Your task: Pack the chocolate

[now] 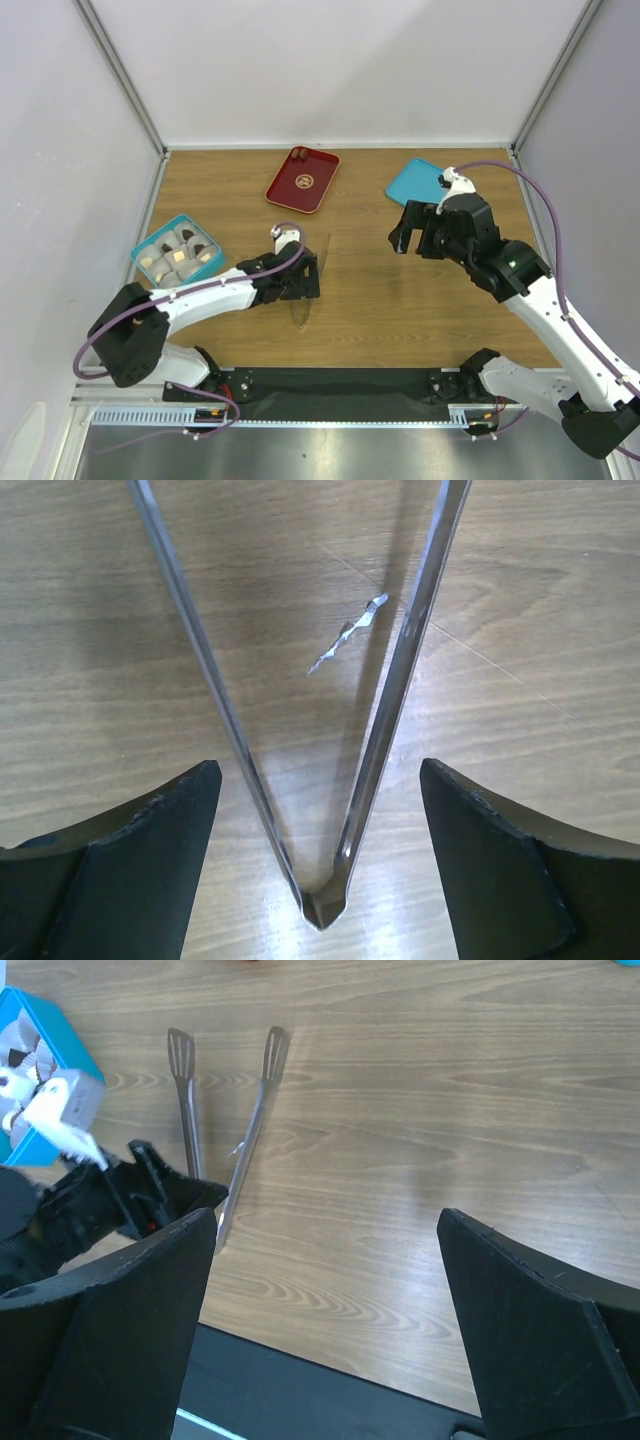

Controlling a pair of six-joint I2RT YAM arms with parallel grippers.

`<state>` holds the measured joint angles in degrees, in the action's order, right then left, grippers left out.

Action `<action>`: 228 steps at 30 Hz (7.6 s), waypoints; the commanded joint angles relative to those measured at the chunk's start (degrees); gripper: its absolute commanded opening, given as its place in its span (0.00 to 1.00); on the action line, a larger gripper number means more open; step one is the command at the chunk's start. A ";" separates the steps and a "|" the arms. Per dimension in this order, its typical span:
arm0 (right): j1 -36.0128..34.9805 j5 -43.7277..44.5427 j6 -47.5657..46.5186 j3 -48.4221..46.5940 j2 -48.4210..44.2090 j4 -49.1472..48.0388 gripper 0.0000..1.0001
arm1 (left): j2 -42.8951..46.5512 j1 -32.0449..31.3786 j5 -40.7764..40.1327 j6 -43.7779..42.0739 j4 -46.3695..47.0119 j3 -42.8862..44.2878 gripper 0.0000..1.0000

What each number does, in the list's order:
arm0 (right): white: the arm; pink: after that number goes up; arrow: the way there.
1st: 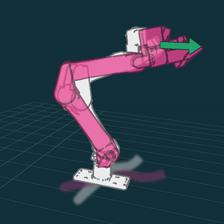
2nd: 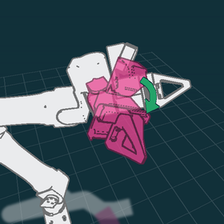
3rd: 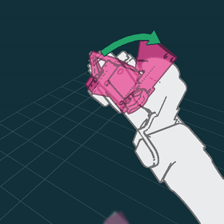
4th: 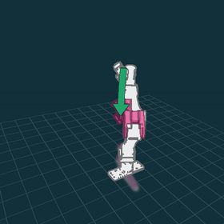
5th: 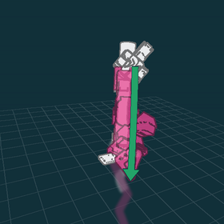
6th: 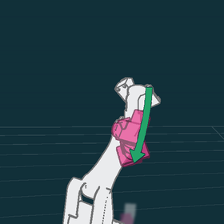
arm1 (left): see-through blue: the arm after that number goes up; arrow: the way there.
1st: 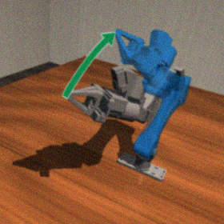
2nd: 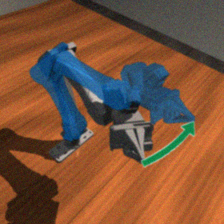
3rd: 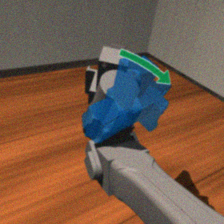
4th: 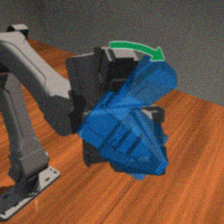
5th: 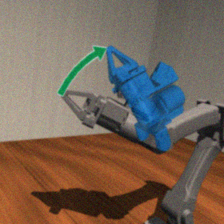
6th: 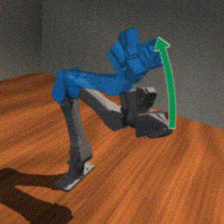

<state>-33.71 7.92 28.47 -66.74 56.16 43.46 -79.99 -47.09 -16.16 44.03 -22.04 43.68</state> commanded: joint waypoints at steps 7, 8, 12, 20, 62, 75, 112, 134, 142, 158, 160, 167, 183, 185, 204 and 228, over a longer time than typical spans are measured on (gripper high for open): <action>7.76 3.07 1.85 -6.81 13.33 -7.68 0.91 | 12.73 -0.20 0.16 -2.89 -5.82 3.50 0.91; 8.83 3.24 1.85 -8.48 18.67 -8.13 0.90 | 15.36 -0.19 0.86 -5.25 -5.82 4.30 0.91; 12.35 5.09 3.87 -18.23 33.46 -8.39 0.70 | 20.38 -0.19 4.73 -10.36 -6.34 8.43 1.00; 15.26 9.82 9.32 -51.67 63.78 0.47 0.53 | 21.89 -0.20 5.35 -15.29 -11.18 13.27 1.00; 17.63 0.26 -5.53 -65.02 91.42 -6.55 0.02 | 31.47 1.56 1.74 -16.70 -11.18 15.64 0.98; 16.75 -20.29 -3.16 -34.61 59.17 -20.43 0.00 | 24.01 24.67 29.69 -17.49 -8.28 22.23 0.96; 9.63 -49.58 52.92 -45.40 44.91 -77.04 0.00 | -15.37 40.41 75.31 32.96 89.25 26.89 0.98; 4.01 -49.06 59.68 -33.90 42.45 -88.54 0.00 | -30.85 39.18 68.29 59.50 119.60 45.09 0.97; 8.31 -49.14 69.00 -23.35 41.93 -102.52 0.00 | -28.21 39.09 68.28 59.86 121.01 40.08 0.83; 17.01 -57.84 71.64 -18.60 47.72 -105.95 0.00 | -25.57 37.86 67.14 63.90 120.92 39.73 0.52; 17.19 -58.54 71.64 -18.25 48.16 -106.13 0.00 | -25.83 37.60 66.96 63.90 120.83 39.64 0.49; 19.47 -60.74 68.22 -15.35 48.52 -100.71 0.06 | -27.15 37.25 66.87 64.78 120.83 39.03 0.34; 23.25 -57.76 46.07 -12.45 43.16 -73.71 0.64 | -22.33 37.86 71.00 57.84 107.40 32.44 0.00; 24.30 -54.87 40.65 -12.01 41.67 -66.28 0.74 | -20.04 38.39 71.18 55.12 104.50 29.46 0.00; 10.45 -42.37 21.72 -11.39 34.70 -48.55 0.98 | 17.82 55.51 65.55 9.86 30.85 9.76 0.00; -7.94 -48.01 40.07 -29.85 70.84 -70.62 0.90 | 33.85 79.61 67.76 19.33 39.79 -15.29 0.01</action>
<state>-41.71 -40.97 63.00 -93.49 125.93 -21.41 -46.41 31.40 49.34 55.92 4.43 28.21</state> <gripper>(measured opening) 0.905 0.183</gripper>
